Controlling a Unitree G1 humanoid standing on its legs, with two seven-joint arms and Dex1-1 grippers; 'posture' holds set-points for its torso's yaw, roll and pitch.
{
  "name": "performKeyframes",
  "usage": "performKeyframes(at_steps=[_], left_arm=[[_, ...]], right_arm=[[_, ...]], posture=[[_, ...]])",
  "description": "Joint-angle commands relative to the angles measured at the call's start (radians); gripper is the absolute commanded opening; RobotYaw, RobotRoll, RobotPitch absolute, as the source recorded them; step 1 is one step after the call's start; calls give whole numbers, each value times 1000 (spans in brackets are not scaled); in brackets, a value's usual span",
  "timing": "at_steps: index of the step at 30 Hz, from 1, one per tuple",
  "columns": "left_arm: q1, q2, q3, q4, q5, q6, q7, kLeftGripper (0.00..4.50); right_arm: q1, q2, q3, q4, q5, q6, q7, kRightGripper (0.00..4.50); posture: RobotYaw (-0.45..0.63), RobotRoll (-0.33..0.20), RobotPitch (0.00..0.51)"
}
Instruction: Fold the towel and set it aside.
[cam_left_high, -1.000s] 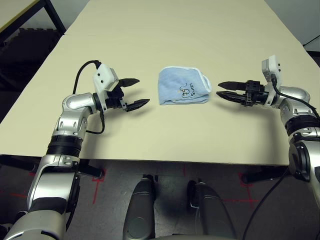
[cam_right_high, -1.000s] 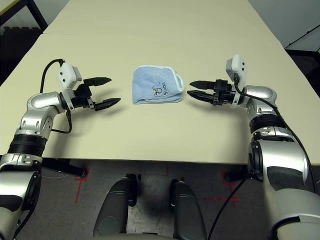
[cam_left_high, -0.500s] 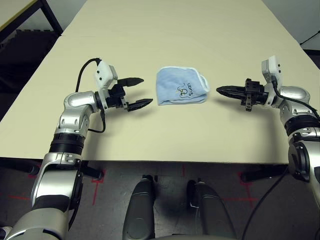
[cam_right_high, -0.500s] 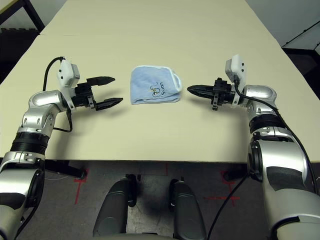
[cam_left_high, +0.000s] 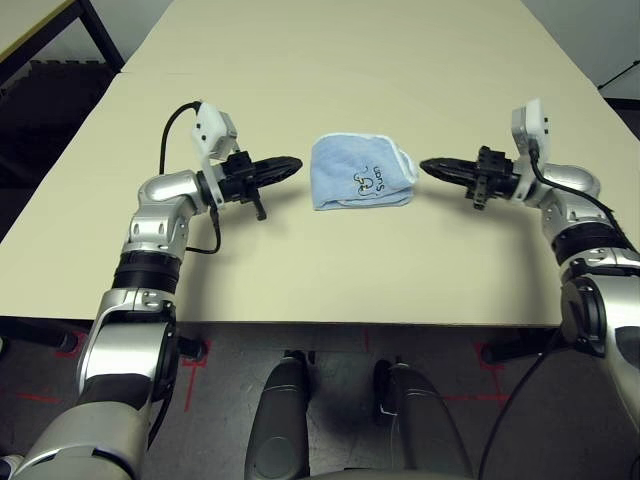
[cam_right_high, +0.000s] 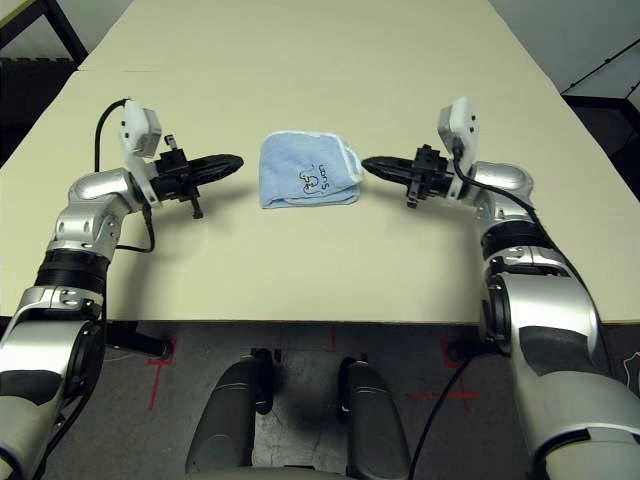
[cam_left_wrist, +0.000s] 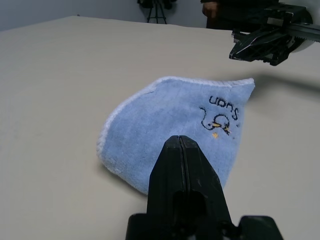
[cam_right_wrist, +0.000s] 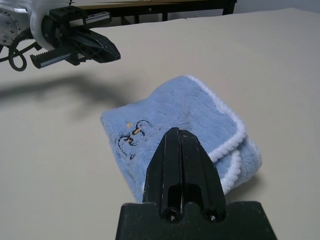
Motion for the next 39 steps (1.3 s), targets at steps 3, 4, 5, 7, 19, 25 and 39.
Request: performKeyframes(at_steps=[3, 4, 5, 7, 19, 25, 39], left_arm=[[-74, -47, -39, 125, 82, -1, 76, 57], [-89, -57, -45, 154, 95, 2, 91, 57], [-103, -65, -51, 181, 110, 1, 106, 57], [-129, -86, -60, 236, 133, 9, 136, 57], [-161, -158, -106, 413, 249, 2, 196, 57], [-151, -127, -111, 439, 278, -8, 194, 57], [-228, -131, 15, 322, 152, 13, 149, 57]], right_arm=[[-22, 38, 18, 28, -40, 25, -104, 0], [-24, 45, 28, 30, -55, 24, -124, 0], [-25, 50, 39, 33, -71, 26, -144, 0], [-19, 55, 69, 40, -111, 22, -187, 0], [34, 77, 212, 76, -296, 20, -378, 0], [47, 64, 239, 89, -332, 18, -443, 0], [-42, 119, -2, 38, -63, 62, -299, 0]], posture=[[65, 0, 200], [63, 0, 202], [62, 0, 203], [59, 0, 208], [49, 0, 202], [50, 0, 197], [53, 0, 194]])
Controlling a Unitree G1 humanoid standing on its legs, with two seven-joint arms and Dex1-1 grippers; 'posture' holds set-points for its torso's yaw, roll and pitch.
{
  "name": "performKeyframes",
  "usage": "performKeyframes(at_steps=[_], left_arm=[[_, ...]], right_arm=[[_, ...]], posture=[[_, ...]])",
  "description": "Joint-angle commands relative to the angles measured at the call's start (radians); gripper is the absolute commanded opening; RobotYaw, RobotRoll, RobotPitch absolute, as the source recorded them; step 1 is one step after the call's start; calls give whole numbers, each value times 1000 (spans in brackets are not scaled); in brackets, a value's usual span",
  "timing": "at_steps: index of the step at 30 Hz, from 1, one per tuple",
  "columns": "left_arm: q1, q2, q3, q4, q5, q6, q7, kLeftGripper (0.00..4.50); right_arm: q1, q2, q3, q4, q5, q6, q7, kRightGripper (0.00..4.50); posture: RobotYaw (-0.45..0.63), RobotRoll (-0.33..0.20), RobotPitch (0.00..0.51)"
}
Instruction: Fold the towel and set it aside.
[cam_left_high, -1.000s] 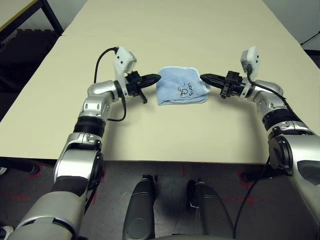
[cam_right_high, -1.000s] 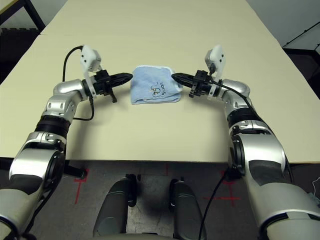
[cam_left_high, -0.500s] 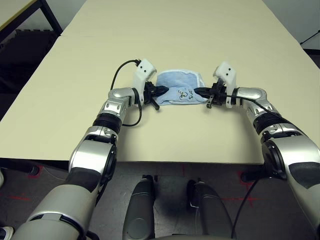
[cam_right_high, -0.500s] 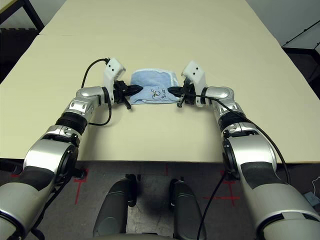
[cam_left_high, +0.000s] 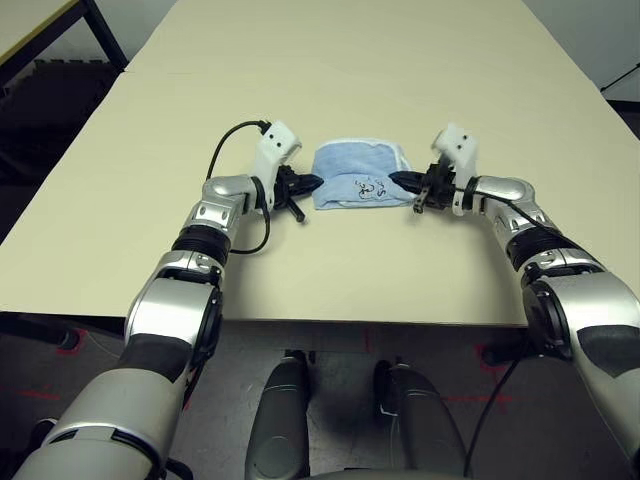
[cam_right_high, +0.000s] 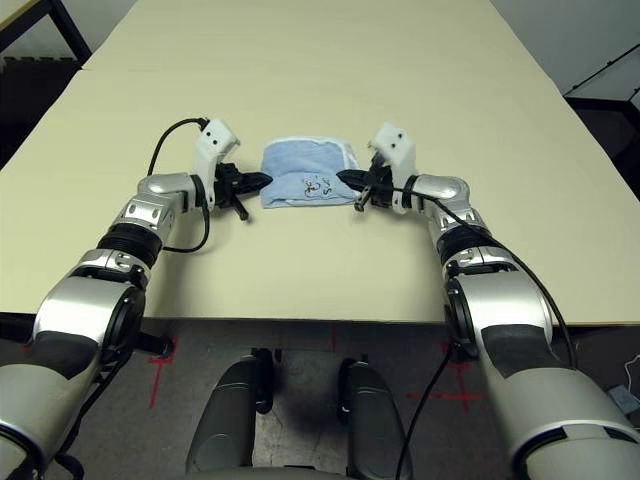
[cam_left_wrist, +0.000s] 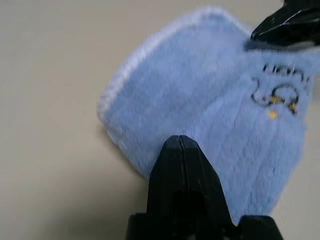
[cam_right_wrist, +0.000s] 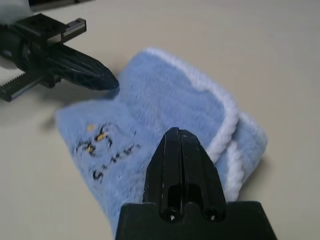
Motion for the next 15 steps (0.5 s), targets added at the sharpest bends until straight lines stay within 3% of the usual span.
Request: performKeyframes(at_steps=[1, 6, 15], left_arm=[[-29, -28, 39, -55, -47, 29, 19, 57], [-49, -73, 60, -53, -54, 58, 106, 57], [-69, -129, 35, 83, -1, 32, 215, 57]], right_arm=[[-26, 19, -17, -21, 20, 27, -31, 0], [-51, 60, -5, -31, 8, 51, -104, 0], [-83, 135, 61, -2, -95, 94, -402, 0]], posture=[[52, 0, 194], [42, 0, 203], [4, 0, 218]])
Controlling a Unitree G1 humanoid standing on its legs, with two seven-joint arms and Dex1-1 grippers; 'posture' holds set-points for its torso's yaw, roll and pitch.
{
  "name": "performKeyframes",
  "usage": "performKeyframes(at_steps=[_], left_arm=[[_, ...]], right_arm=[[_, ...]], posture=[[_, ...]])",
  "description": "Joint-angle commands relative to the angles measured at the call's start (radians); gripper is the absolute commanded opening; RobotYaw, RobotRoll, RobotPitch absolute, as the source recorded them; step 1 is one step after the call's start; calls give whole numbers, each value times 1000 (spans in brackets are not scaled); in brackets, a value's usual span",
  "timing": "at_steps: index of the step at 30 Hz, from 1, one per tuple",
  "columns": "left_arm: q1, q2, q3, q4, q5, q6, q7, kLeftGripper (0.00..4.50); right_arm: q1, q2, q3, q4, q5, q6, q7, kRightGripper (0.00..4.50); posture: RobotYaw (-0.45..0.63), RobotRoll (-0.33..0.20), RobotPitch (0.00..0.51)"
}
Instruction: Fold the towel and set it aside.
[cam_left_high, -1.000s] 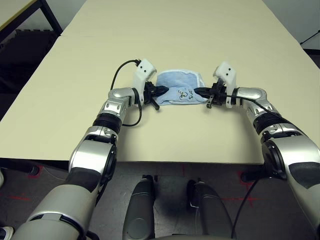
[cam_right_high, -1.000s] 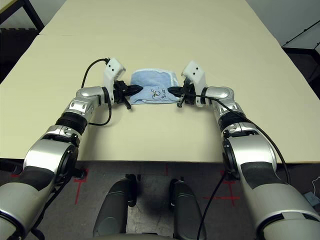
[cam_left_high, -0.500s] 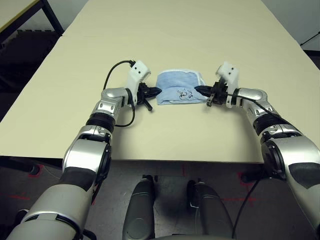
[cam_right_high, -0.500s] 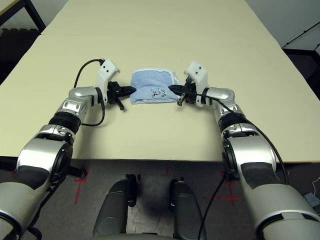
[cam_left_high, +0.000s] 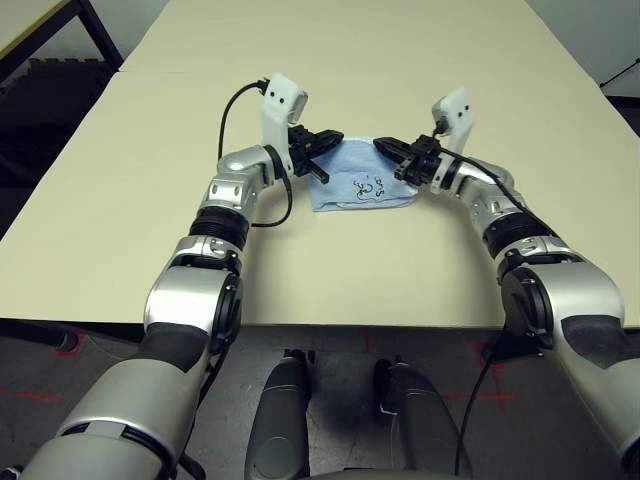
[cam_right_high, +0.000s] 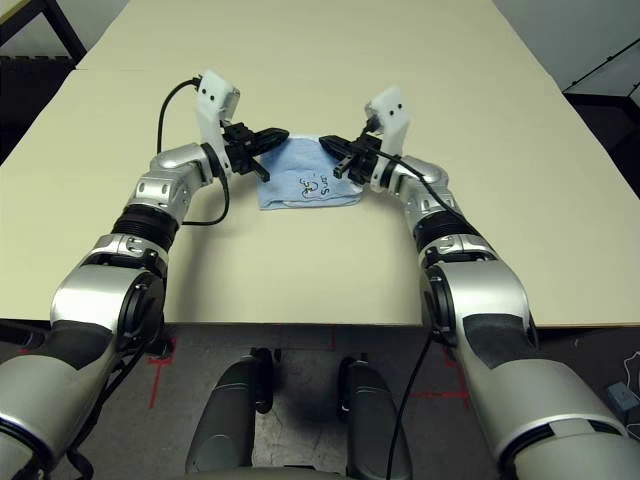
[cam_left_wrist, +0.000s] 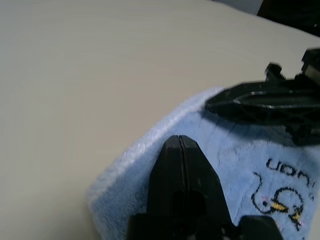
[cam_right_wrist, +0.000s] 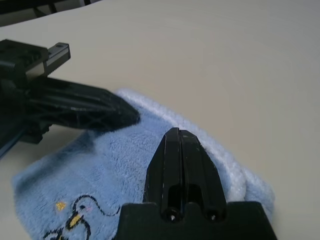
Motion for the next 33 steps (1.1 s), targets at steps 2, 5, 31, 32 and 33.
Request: performKeyframes(at_steps=[2, 5, 31, 32, 33], left_arm=[[-27, -4, -10, 52, 31, -12, 31, 57], [-33, 7, -13, 75, 50, -13, 65, 57], [12, 74, -8, 11, 36, -68, -126, 57], [28, 93, -3, -27, 18, -61, -172, 57], [48, 113, 2, -73, 1, -50, -211, 57]], right_arm=[[-10, 16, 25, 21, -39, 25, -108, 0], [-12, 20, 44, 29, -68, 41, -163, 0], [24, -70, -54, -17, 55, -68, 115, 0], [27, -90, -66, -21, 69, -86, 151, 0], [29, -107, -80, -29, 88, -95, 190, 0]], posture=[[10, 0, 218], [16, 0, 220], [9, 0, 189], [9, 0, 189], [14, 0, 185]])
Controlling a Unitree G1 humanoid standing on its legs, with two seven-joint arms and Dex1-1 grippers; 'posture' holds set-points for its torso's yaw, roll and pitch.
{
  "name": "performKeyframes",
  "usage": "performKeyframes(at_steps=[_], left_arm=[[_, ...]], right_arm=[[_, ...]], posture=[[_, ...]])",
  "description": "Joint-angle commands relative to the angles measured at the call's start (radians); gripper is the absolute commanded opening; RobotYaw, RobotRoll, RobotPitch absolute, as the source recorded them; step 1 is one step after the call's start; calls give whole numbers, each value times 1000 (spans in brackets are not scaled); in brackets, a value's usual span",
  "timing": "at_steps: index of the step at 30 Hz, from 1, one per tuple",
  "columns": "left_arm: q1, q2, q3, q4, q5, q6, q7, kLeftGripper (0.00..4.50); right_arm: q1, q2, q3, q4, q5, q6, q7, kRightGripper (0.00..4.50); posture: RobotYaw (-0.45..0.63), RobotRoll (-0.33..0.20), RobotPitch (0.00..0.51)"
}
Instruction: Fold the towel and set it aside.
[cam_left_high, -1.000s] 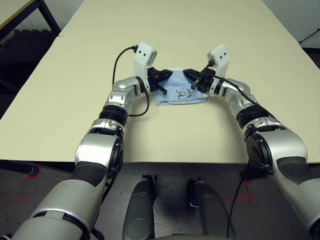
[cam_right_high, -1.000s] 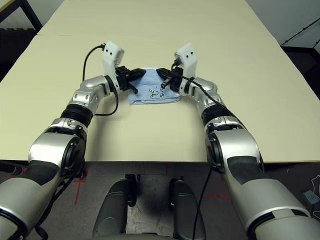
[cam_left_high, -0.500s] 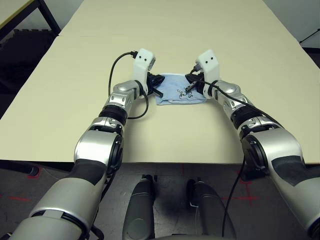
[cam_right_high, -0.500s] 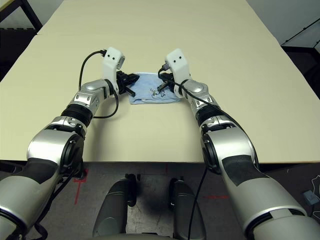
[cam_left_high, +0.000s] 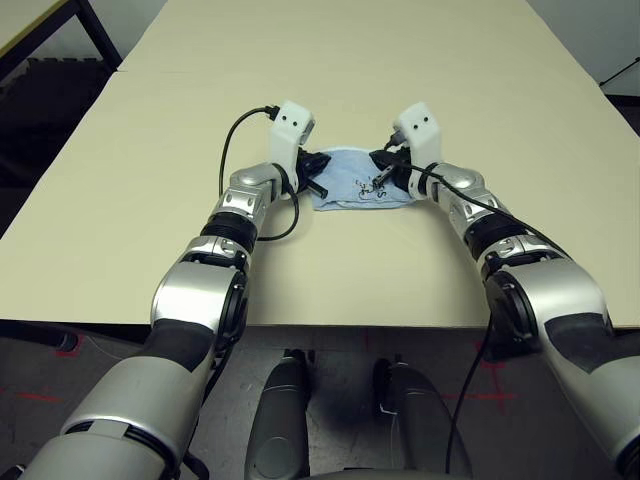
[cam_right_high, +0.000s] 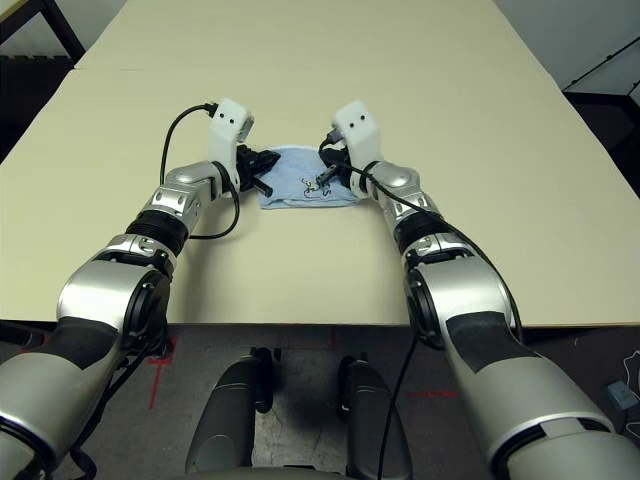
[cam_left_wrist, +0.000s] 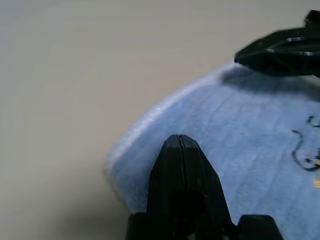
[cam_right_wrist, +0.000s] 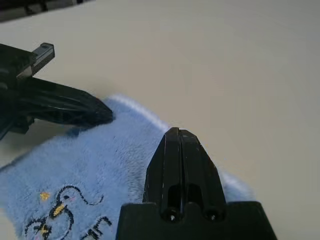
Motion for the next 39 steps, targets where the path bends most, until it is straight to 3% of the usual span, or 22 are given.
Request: performKeyframes(at_steps=[1, 8, 13, 19, 23, 26, 36, 39], left_arm=[[72, 53, 16, -141, -59, 23, -147, 57], [249, 164, 35, -512, -168, 123, -286, 57], [347, 221, -2, -587, -161, 85, -339, 57], [405, 253, -8, -682, -201, 139, -392, 57], [452, 273, -22, -743, -207, 150, -395, 57], [471, 273, -35, -768, -193, 129, -379, 643], [471, 278, -42, -839, -228, 183, -373, 4411], [470, 282, -41, -852, -235, 195, -371, 4490]], right_arm=[[20, -55, -53, -30, 70, -45, 133, 0], [61, -163, -61, -75, 135, -15, 436, 0], [97, -221, -9, -67, 91, -79, 560, 0], [139, -278, 43, -71, 60, -81, 709, 0], [174, -300, 66, -80, 39, -91, 706, 0], [187, -295, 61, -92, 51, -70, 689, 703], [200, -318, -6, -155, 145, 160, 646, 4338], [194, -329, -20, -158, 180, 349, 633, 4473]], posture=[[14, 0, 185], [35, 0, 182], [38, 0, 181], [33, 0, 177], [30, 0, 175], [30, 0, 174], [33, 0, 171], [38, 0, 168]])
